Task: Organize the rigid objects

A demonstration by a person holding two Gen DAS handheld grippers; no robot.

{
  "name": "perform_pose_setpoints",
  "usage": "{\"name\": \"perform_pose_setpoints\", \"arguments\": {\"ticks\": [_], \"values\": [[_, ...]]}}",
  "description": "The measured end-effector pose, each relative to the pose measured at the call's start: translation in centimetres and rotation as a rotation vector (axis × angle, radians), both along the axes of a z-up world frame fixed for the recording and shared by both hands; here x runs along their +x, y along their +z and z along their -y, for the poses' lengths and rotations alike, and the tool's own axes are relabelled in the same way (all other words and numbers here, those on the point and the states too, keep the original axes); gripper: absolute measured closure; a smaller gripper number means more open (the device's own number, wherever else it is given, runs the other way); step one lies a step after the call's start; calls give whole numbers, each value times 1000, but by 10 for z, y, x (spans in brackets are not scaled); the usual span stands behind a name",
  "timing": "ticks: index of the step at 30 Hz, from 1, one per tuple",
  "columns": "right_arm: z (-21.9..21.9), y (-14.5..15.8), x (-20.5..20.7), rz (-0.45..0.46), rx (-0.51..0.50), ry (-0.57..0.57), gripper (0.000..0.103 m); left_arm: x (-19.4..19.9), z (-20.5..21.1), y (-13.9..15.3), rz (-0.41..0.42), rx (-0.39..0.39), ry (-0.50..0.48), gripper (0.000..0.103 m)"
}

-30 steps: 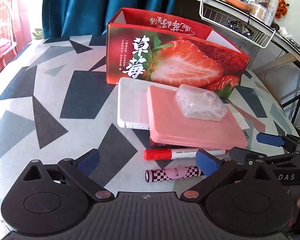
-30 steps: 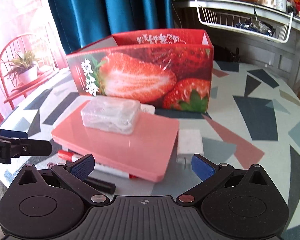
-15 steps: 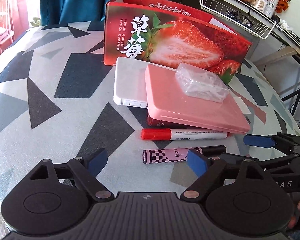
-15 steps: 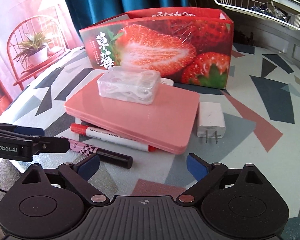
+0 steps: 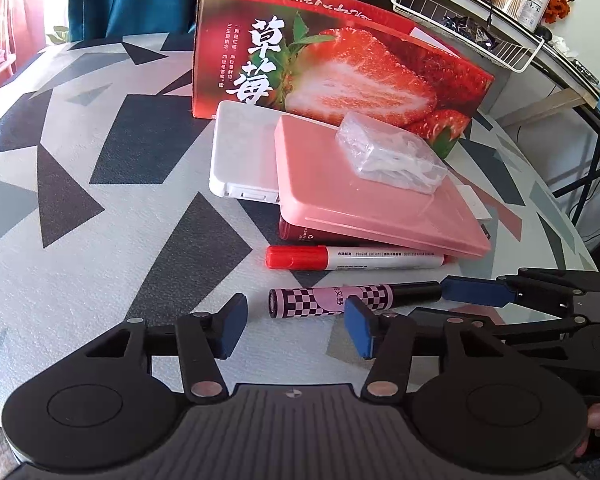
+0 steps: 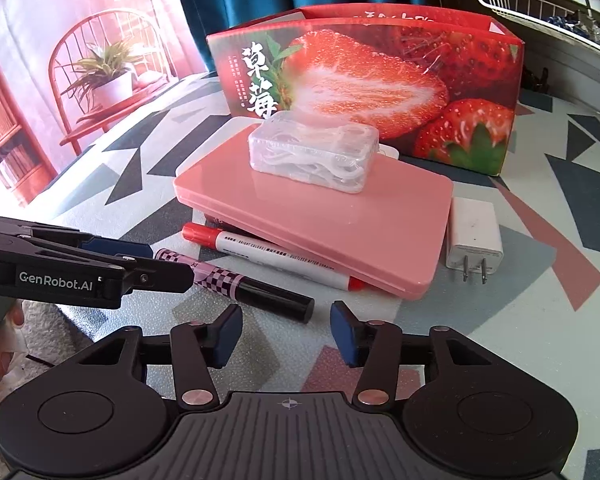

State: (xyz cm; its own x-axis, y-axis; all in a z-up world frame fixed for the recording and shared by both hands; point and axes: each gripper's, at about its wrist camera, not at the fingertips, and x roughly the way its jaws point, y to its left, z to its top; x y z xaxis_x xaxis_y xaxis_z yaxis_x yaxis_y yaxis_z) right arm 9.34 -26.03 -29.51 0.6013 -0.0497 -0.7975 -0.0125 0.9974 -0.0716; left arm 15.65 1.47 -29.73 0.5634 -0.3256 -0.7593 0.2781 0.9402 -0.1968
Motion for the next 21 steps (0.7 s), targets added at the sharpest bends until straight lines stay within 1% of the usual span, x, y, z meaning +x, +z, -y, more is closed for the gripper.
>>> {"name": "perform_pose_setpoints", "arguments": {"ticks": [3, 8, 21], "values": [[1, 0, 0, -1, 10, 0, 61, 0, 1, 0, 0, 1, -4, 49], [1, -1, 1, -3, 16, 9, 68, 0, 3, -1, 5, 3, -14, 50], [2, -1, 1, 2, 22, 8, 71, 0, 9, -2, 38, 45, -50, 50]]}}
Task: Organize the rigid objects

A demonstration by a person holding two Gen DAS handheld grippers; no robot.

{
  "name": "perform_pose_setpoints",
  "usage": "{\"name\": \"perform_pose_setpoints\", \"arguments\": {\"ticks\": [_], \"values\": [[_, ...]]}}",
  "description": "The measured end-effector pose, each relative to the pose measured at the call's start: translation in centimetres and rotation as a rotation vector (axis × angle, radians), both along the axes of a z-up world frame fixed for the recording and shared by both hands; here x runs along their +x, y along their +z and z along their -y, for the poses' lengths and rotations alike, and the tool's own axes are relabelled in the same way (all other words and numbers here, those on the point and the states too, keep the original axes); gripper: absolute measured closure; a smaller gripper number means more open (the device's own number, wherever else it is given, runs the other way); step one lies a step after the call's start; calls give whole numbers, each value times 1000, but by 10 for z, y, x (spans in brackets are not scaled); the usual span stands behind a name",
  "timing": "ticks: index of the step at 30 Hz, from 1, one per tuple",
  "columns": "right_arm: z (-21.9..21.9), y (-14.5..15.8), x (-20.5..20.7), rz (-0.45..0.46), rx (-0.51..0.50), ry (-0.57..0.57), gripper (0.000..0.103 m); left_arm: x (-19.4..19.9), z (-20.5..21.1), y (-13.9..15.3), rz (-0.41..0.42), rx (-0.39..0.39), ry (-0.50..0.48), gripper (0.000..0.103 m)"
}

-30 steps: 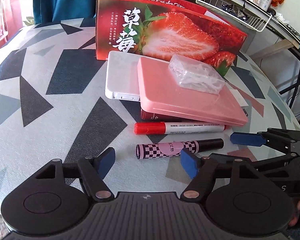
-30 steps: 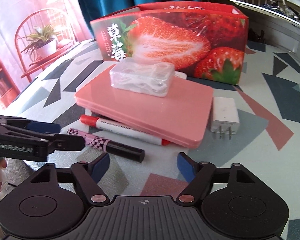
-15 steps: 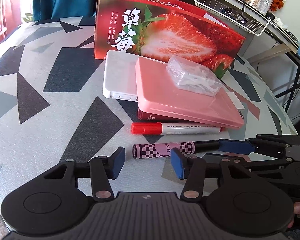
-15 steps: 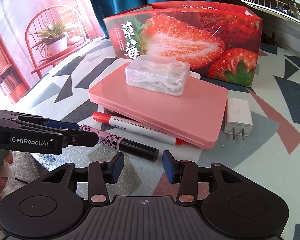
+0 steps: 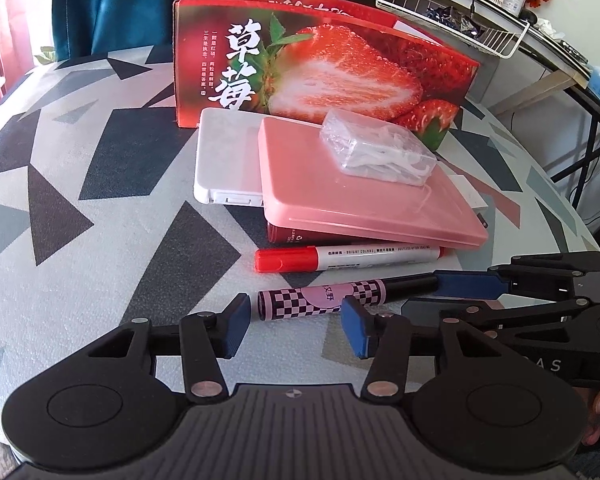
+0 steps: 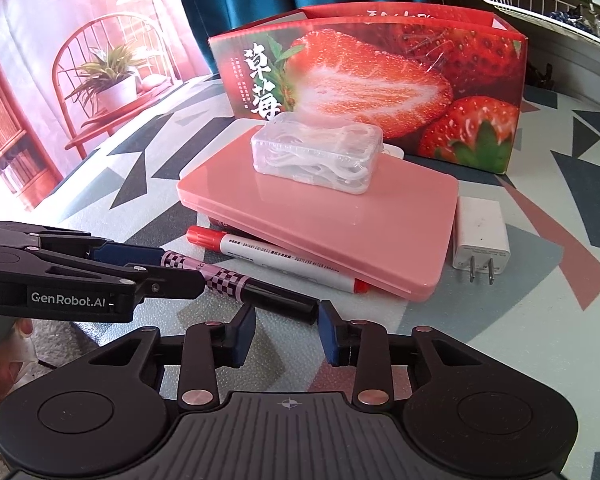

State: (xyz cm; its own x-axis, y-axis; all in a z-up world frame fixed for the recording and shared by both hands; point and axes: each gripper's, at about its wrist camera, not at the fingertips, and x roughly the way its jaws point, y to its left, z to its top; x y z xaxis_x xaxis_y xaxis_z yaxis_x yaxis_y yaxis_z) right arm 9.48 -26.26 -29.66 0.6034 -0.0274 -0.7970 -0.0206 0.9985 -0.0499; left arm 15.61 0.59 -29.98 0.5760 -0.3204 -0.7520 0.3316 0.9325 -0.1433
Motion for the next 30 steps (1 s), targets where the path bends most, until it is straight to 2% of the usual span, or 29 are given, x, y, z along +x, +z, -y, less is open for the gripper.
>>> {"name": "perform_pose_setpoints", "arguments": {"ticks": [13, 22, 30], "values": [[-5, -1, 2, 2, -36, 23, 71, 1, -3, -1, 5, -12, 1, 50], [-6, 2, 1, 14, -28, 32, 76, -1, -5, 4, 11, -18, 10, 52], [-10, 22, -2, 68, -7, 51, 76, -13, -6, 32, 109, -17, 22, 52]]}}
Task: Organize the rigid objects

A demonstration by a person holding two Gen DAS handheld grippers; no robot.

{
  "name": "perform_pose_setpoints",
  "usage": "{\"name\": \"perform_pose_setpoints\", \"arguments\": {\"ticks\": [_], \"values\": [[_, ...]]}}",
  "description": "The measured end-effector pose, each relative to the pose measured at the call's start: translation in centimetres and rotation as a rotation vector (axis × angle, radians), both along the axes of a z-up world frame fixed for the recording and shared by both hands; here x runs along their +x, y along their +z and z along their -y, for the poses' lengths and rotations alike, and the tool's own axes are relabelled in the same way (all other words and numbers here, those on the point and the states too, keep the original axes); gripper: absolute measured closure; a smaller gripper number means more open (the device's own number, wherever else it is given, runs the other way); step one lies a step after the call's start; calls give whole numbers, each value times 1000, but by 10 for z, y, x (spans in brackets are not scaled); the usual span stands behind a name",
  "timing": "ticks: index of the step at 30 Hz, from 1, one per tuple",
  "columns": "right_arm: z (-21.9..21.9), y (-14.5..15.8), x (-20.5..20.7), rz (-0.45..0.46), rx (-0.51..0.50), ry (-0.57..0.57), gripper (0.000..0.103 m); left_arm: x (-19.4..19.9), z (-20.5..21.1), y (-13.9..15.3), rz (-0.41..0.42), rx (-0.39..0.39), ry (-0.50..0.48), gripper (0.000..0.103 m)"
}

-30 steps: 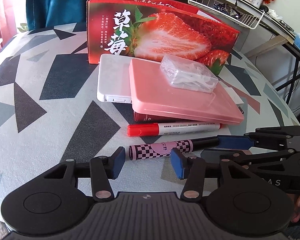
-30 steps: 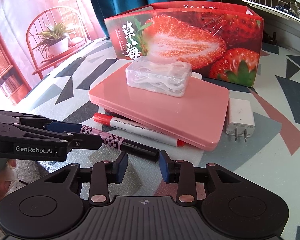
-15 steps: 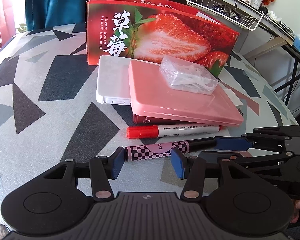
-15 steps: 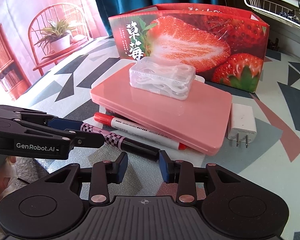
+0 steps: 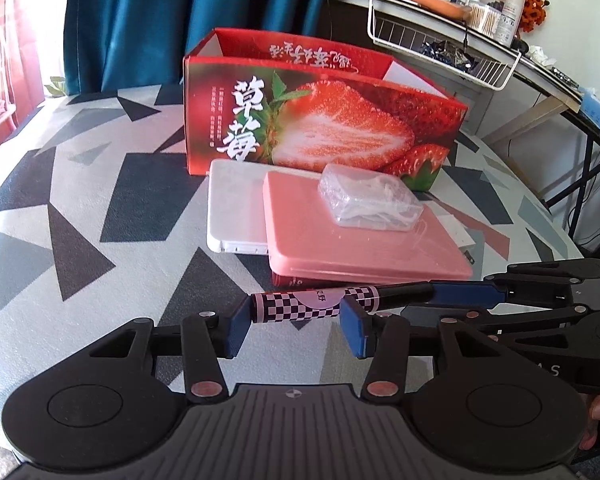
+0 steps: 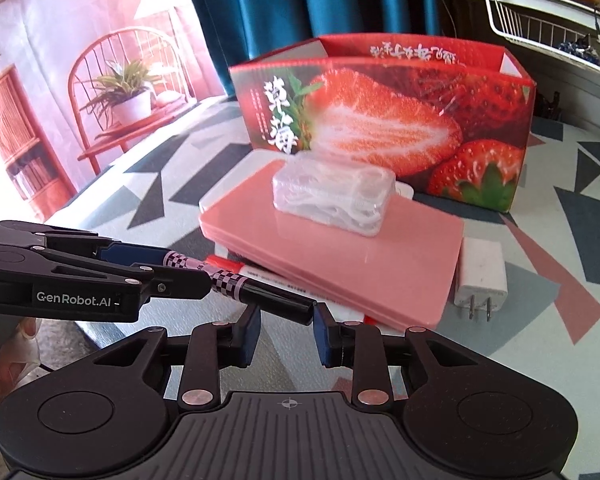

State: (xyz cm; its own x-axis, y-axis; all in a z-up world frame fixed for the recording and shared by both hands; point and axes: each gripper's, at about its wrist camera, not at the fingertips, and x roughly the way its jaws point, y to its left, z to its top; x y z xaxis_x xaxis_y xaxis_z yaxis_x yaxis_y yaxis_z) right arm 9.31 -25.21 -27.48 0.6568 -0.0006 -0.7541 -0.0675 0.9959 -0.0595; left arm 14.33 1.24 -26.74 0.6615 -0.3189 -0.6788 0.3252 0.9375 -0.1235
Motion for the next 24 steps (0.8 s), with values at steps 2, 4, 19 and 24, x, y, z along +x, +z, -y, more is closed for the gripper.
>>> {"name": "perform_pose_setpoints", "arguments": {"ticks": [2, 4, 19, 24], "values": [[-4, 7, -1, 23, -11, 12, 76, -3, 2, 9, 36, 11, -5, 52], [-6, 14, -1, 47, -19, 15, 76, -3, 5, 18, 65, 11, -16, 52], [13, 89, 58, 242, -70, -14, 75, 68, 31, 98, 188, -78, -16, 52], [33, 113, 99, 271, -90, -17, 75, 124, 43, 111, 145, -112, -19, 52]]}}
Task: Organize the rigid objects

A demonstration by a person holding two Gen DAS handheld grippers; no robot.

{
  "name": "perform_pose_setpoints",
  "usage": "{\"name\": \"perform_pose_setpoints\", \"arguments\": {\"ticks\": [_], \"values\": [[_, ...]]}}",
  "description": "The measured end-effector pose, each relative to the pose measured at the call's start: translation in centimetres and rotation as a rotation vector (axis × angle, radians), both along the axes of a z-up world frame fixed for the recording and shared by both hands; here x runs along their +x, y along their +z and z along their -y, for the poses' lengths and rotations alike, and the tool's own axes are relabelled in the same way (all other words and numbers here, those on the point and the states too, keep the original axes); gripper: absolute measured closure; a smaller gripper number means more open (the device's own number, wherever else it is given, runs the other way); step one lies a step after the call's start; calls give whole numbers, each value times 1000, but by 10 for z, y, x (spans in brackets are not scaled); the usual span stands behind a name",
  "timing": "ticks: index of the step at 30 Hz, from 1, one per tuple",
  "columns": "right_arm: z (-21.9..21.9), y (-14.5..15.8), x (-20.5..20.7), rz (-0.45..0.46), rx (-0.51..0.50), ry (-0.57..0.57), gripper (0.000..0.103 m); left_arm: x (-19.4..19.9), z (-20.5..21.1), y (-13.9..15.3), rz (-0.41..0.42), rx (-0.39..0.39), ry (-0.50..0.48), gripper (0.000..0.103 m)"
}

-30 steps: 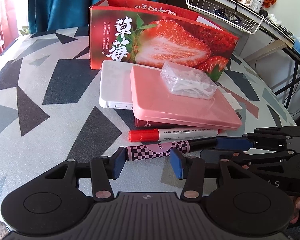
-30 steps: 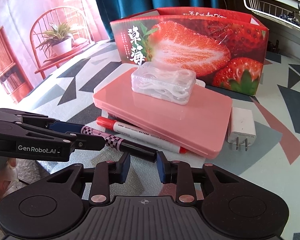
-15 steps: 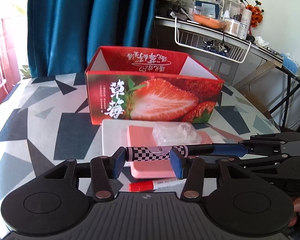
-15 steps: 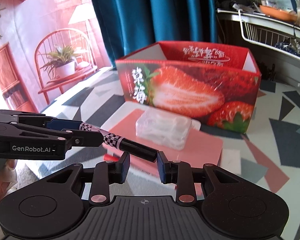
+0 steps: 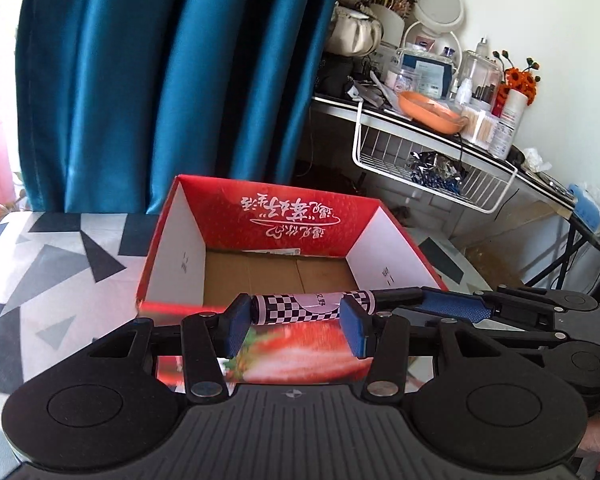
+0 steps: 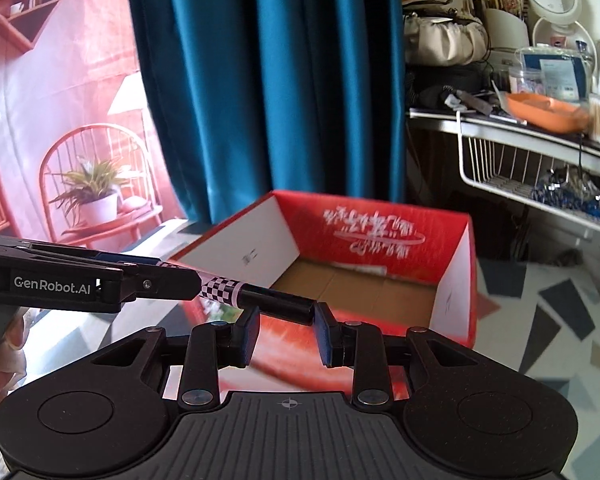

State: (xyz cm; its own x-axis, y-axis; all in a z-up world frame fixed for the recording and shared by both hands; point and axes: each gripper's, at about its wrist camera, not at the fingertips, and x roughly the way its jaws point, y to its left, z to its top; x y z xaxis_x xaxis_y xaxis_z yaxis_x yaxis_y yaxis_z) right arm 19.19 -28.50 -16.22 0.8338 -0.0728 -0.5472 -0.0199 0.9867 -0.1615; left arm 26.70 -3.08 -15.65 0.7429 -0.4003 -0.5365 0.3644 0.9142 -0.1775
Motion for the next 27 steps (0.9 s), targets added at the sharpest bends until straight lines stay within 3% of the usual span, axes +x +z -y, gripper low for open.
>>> {"name": "perform_pose_setpoints", "arguments": {"ticks": [4, 9, 16, 22, 27], "values": [[20, 6, 44, -33, -19, -14, 74, 45, 5, -5, -57, -27, 6, 52], [49, -9, 94, -112, 8, -53, 74, 92, 13, -24, -158, -45, 27, 52], [78, -32, 135, -208, 47, -119, 74, 129, 27, -51, -230, 11, 24, 52], [87, -45, 147, -257, 71, -169, 75, 139, 29, -62, -242, 21, 27, 52], [88, -51, 153, -270, 71, -190, 75, 138, 32, -60, -193, 56, 17, 53]]}}
